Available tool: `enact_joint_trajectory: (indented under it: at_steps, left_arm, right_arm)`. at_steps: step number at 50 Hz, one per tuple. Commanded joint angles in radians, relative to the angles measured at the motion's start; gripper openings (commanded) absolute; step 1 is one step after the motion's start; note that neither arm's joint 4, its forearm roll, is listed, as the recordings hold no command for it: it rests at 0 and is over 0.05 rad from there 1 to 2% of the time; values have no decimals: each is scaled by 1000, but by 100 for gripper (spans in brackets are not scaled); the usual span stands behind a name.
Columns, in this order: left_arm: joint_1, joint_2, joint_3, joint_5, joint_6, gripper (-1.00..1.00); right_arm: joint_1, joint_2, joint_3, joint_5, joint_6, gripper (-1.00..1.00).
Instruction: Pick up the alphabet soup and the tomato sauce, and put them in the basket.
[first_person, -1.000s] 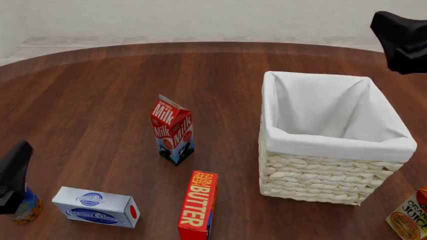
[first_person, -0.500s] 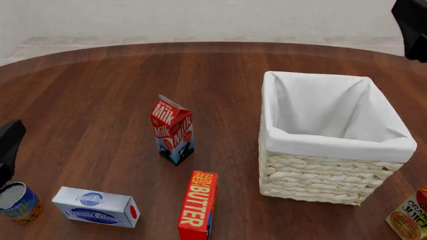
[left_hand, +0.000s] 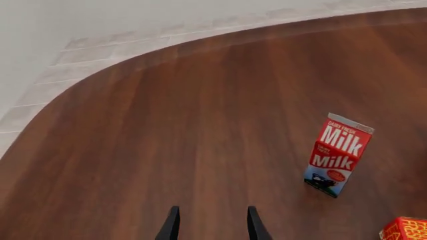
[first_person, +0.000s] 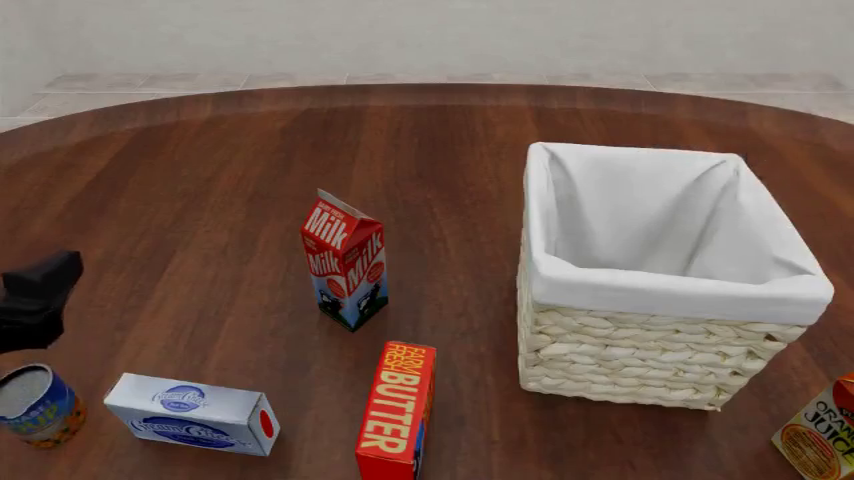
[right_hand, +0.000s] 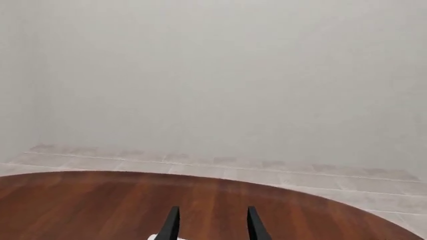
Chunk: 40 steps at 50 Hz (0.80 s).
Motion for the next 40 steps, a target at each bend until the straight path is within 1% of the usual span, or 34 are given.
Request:
enact_joint_trajectory:
  at_steps: [1,2,4,6,9,10,11,12,14,20,23,25,29,30,32,35,37,40]
  left_arm:
    - [40,90,-7,43,58,100]
    - [56,94,-3,43,84,100]
    - [53,107,6,42,101,100]
    - [81,119,12,37,133,100]
    - [82,127,-2,57,124,100]
    - [92,132,2,60,142,100]
    - [96,128,-2,68,143,100]
    - [112,133,2,72,166,100]
    - [121,142,-20,100,138,100]
    - [137,152,-54,144,118,100]
    - [156,154,-61,162,118,100]
    - [172,150,-61,172,136,100]
    - [187,150,-71,195,133,100]
    - [167,182,-93,227,28,100]
    - [214,146,-85,234,130,100]
    - [214,136,-90,249,119,100]
    - [229,123,-89,265,132,100]
    - [246,120,-86,275,134,100]
  right_arm:
    - [-25,-50,-12,33,24,100]
    - [-27,-52,-14,36,26,100]
    - [-31,-57,-18,40,29,100]
    - [-37,-62,-21,46,34,100]
    - [-37,-65,-23,49,39,100]
    - [-37,-65,-23,49,39,100]
    - [-38,-67,-23,50,40,100]
    - [-39,-68,-24,51,43,100]
    - [-46,-65,-26,48,48,100]
    - [-63,-48,-30,30,59,100]
    - [-64,-31,-30,11,63,100]
    - [-65,-31,-31,8,66,100]
    - [-63,-12,-32,-17,78,100]
    - [-62,-13,-32,-17,82,100]
    - [-61,-14,-34,-18,89,100]
    - [-62,-12,-33,-23,92,100]
    - [-62,-8,-33,-29,98,100]
    - [-61,-10,-33,-30,106,100]
